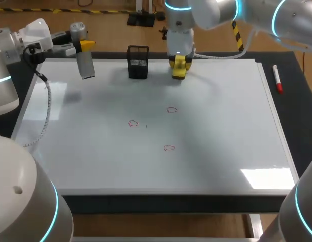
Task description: Pick up the inspection probe, press it on each red-marked spot on the whiteboard one by one, put down the probe, pick up the eraser, and wipe off all the red marks.
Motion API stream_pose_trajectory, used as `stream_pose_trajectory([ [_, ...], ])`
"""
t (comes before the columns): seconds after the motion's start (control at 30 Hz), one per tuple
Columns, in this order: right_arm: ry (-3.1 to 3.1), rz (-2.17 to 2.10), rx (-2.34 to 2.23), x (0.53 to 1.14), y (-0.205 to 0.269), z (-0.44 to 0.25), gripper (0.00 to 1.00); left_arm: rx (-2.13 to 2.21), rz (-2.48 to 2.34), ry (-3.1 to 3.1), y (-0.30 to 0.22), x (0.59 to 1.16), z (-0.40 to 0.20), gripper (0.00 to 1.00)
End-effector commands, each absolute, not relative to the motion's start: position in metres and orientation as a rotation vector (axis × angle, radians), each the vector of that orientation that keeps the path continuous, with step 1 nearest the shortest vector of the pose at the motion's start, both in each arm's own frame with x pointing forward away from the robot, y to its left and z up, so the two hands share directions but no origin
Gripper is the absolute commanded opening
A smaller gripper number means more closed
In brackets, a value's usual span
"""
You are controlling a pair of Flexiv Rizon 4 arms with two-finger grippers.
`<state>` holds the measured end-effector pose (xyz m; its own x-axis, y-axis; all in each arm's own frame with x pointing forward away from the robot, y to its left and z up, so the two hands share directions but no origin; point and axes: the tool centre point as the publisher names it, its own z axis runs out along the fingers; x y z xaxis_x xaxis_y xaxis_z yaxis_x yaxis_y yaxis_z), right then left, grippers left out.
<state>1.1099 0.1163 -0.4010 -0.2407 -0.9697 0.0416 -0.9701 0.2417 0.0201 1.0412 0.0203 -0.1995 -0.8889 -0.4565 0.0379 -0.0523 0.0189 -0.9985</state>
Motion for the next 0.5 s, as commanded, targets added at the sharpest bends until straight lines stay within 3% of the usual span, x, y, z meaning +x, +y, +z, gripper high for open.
stream_pose_trajectory([
  [0.03,-2.509,0.040,1.878,1.089,0.086,-0.382,0.00,-0.523,-1.943,2.005,0.020,1.041,-0.199,0.00],
  [0.5,-2.688,0.069,1.634,1.046,0.008,-0.380,0.00,-0.523,-1.943,2.005,0.020,1.041,-0.199,0.00],
])
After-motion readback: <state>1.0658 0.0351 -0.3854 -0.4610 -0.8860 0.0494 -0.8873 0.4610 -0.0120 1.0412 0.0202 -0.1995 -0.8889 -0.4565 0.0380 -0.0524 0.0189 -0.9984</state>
